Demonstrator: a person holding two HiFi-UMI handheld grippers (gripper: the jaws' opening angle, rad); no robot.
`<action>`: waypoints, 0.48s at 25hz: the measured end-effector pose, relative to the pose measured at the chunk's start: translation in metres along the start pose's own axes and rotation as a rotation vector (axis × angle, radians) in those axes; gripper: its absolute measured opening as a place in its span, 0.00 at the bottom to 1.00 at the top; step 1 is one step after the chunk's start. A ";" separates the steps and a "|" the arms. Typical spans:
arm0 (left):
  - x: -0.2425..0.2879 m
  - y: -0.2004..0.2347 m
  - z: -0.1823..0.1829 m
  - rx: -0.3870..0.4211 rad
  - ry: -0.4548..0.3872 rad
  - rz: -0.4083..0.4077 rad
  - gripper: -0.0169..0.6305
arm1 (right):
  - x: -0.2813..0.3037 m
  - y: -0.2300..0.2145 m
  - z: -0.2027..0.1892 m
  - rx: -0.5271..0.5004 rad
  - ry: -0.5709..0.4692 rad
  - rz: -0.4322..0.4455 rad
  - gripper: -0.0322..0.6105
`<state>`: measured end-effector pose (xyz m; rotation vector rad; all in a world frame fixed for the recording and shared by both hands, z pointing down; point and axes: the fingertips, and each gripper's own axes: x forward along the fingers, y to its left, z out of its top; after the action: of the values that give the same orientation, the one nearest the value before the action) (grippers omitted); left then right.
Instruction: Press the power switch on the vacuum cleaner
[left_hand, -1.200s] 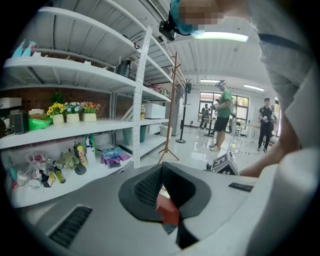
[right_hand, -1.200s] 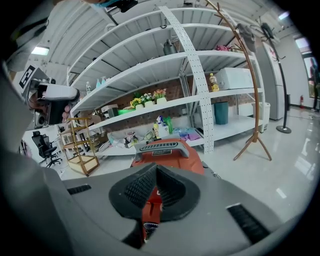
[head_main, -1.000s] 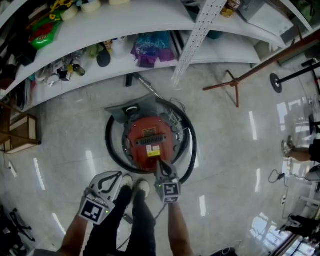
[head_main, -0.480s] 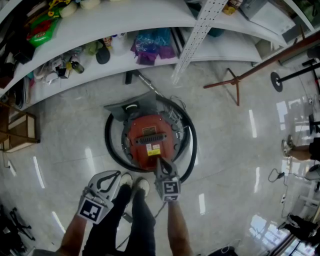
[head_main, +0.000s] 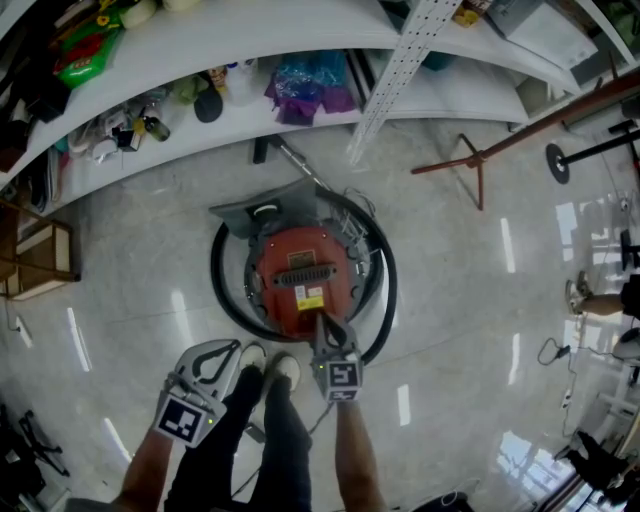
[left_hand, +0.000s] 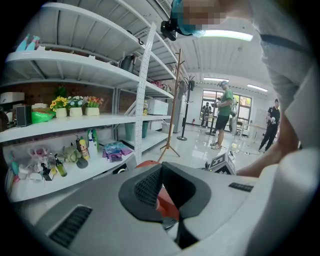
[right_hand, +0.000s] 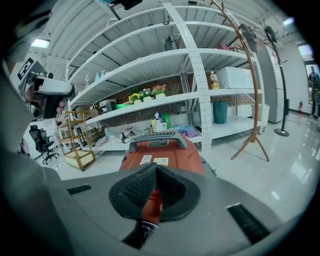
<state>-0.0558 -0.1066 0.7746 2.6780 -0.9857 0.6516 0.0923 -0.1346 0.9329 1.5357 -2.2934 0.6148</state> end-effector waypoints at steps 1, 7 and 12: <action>0.000 0.000 0.000 0.000 -0.001 0.002 0.04 | 0.000 -0.001 -0.001 0.001 0.004 -0.001 0.07; 0.003 0.000 -0.002 0.016 0.009 -0.004 0.04 | 0.000 -0.004 -0.005 -0.003 0.005 0.003 0.07; 0.003 -0.002 -0.001 0.005 -0.003 -0.002 0.04 | 0.000 -0.003 -0.004 -0.046 -0.014 0.001 0.07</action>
<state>-0.0528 -0.1069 0.7771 2.6845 -0.9831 0.6512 0.0946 -0.1336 0.9371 1.5227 -2.3019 0.5501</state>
